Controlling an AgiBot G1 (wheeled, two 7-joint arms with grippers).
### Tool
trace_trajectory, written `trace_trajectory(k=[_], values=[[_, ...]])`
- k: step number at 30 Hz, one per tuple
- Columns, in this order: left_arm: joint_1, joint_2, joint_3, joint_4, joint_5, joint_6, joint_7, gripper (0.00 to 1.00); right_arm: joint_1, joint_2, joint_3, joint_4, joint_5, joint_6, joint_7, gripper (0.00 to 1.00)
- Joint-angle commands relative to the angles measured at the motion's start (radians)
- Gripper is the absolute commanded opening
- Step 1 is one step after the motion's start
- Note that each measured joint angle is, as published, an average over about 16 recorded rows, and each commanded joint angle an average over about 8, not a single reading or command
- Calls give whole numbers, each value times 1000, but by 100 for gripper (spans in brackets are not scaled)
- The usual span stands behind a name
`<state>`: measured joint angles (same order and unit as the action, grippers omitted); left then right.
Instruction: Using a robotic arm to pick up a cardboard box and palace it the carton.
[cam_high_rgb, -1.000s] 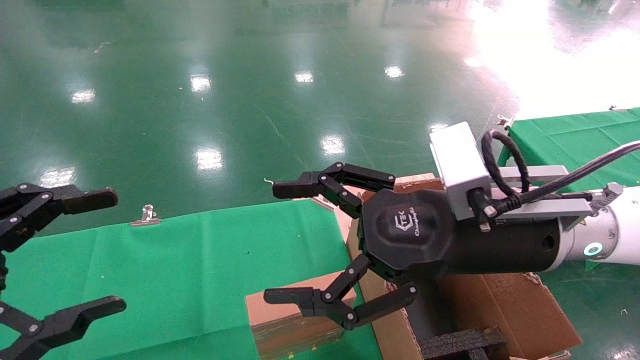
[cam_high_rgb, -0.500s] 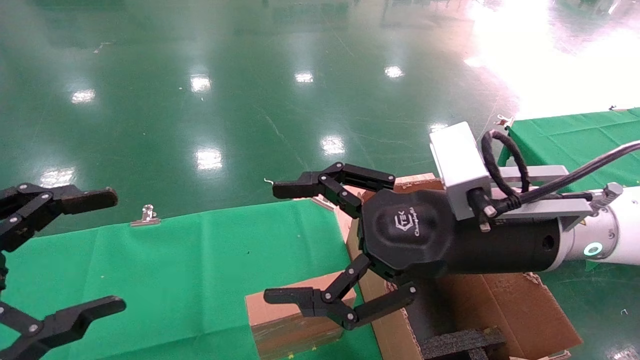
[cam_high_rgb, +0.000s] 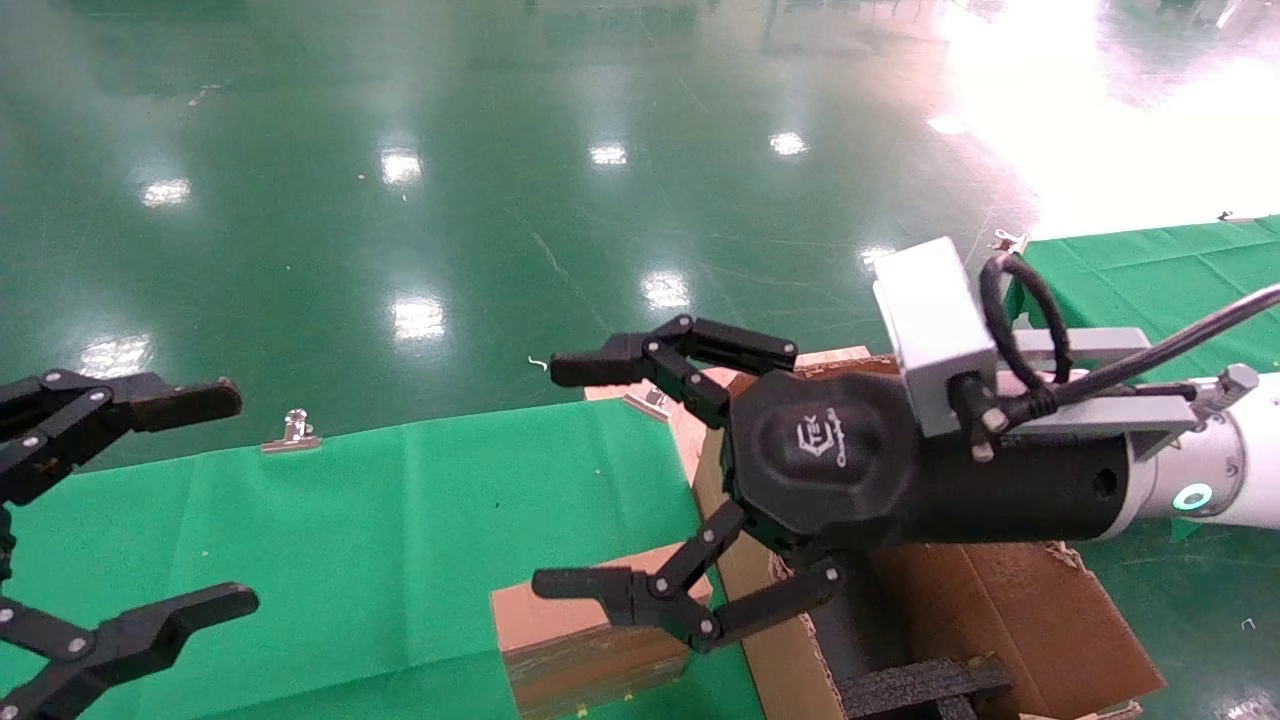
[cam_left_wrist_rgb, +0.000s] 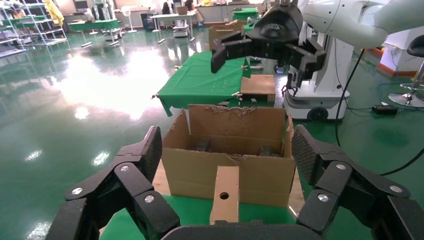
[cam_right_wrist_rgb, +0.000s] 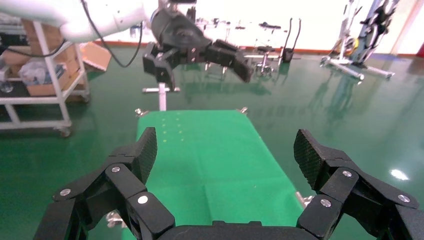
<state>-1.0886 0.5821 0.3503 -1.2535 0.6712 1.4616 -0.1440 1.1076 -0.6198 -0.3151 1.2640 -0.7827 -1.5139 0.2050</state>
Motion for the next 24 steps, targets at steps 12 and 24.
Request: trace_trajectory(k=[12, 24], values=[[0, 0, 0, 0, 0, 0, 0, 0, 235, -83, -222, -121, -301, -70, 87, 100], [0, 0, 0, 0, 0, 0, 0, 0, 495, -223, -562, -273, -493, -81, 70, 100]])
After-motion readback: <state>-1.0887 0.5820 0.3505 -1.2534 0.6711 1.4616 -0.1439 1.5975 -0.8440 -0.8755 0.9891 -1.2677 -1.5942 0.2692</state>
